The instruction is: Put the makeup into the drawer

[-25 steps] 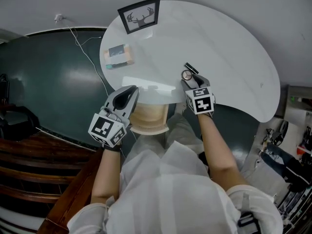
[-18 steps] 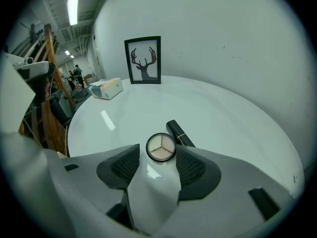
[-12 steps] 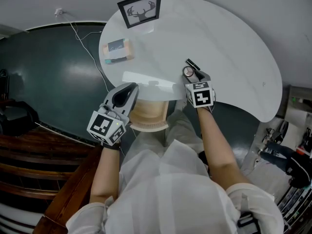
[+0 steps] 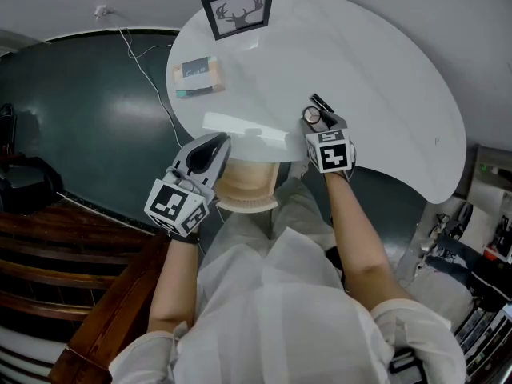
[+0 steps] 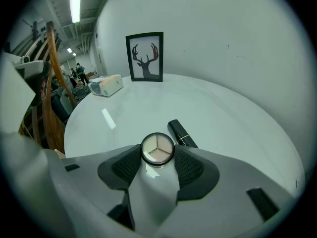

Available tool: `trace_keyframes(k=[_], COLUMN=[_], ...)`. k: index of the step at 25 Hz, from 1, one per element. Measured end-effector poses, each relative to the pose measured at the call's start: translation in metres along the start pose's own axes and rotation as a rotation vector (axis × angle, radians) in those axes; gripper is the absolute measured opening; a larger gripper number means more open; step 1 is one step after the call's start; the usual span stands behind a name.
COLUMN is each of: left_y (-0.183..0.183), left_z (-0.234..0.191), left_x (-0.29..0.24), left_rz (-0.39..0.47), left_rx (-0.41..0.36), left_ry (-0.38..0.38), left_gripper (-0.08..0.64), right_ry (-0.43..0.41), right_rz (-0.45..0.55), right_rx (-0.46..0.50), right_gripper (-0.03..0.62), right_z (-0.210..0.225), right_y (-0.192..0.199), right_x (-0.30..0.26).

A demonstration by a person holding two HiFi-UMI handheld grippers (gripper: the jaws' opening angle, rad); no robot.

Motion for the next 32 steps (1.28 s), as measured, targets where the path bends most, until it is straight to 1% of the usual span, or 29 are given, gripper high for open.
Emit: trace_keyframes(k=[5, 10, 21, 32], left_y=[0.002, 0.009, 0.025, 0.039], left_z=[0.0, -0.003, -0.012, -0.015], left_x=[0.003, 0.009, 0.029, 0.055], left_rz=[0.005, 0.004, 0.007, 0.021], left_rx=[0.006, 0.019, 0.048, 0.079], left_ry=[-0.011, -0.028, -0.084, -0.143], left_gripper=[0.029, 0.029, 0.029, 0.029], right_ry=[-0.004, -0.029, -0.115, -0.22], right_rz=[0.006, 0.01, 0.064, 0.077], right_rx=[0.02, 0.072, 0.188, 0.332], right_gripper=[0.209, 0.209, 0.209, 0.209], right_z=[-0.002, -0.017, -0.073, -0.135], right_y=[-0.001, -0.004, -0.023, -0.025], right_x=[0.002, 0.003, 0.013, 0.026])
Point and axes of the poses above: the fingertips, and each gripper's own axes: x backward along the fingers, z to its right, y out of its underside, the point moved 2 cm from there along x, backward along the fingers, and after that the axes turned 10 degrees about -z, right-handed, at the moved point
